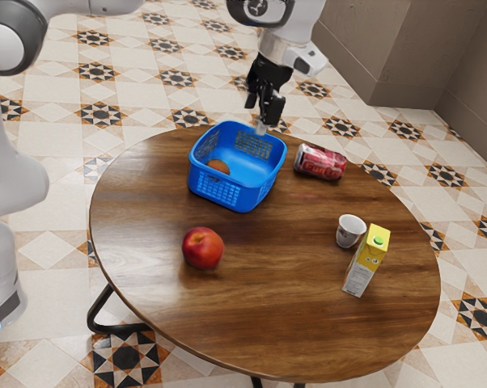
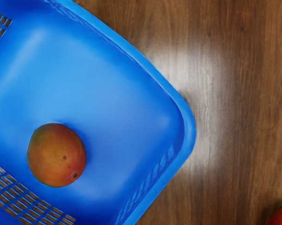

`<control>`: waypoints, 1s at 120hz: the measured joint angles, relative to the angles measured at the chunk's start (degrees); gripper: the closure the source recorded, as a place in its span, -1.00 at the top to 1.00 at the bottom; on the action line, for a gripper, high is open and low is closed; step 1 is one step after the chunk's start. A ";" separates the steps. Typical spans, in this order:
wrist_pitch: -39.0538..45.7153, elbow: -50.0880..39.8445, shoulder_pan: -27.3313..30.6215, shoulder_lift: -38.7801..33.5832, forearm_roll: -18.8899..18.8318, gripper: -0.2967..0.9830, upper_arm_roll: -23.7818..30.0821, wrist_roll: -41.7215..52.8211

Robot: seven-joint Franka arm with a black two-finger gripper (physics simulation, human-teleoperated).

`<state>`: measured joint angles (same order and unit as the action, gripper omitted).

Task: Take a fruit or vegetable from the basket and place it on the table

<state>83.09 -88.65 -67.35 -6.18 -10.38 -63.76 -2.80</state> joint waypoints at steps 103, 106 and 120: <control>17.31 -15.99 10.43 4.16 8.39 0.54 -2.60 2.35; 17.65 -16.35 10.28 4.14 8.55 0.54 -2.60 2.38; 19.41 -17.93 9.28 4.18 9.06 0.54 -2.60 2.50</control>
<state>102.50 -106.58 -58.07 -2.00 -1.31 -66.36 -0.30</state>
